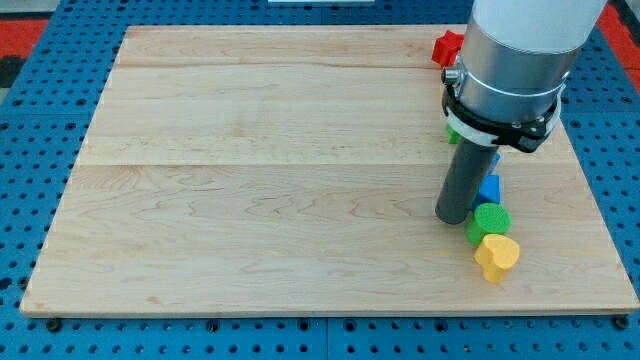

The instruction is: Slide the red star along with red circle a bit down

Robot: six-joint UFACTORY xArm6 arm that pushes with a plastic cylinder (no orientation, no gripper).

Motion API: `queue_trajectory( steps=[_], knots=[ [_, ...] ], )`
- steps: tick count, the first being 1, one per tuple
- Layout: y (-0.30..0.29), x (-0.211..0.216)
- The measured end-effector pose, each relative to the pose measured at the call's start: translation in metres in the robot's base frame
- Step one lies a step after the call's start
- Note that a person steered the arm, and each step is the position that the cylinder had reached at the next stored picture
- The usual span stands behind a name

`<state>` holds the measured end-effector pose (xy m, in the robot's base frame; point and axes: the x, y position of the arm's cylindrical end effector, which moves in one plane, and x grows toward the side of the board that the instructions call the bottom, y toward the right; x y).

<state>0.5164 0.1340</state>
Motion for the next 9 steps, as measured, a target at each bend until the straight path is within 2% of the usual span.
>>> queue_trajectory(
  steps=[4, 6, 9],
  knots=[
    [-0.012, -0.002],
    [-0.047, 0.065],
    [-0.047, 0.08]
  ],
)
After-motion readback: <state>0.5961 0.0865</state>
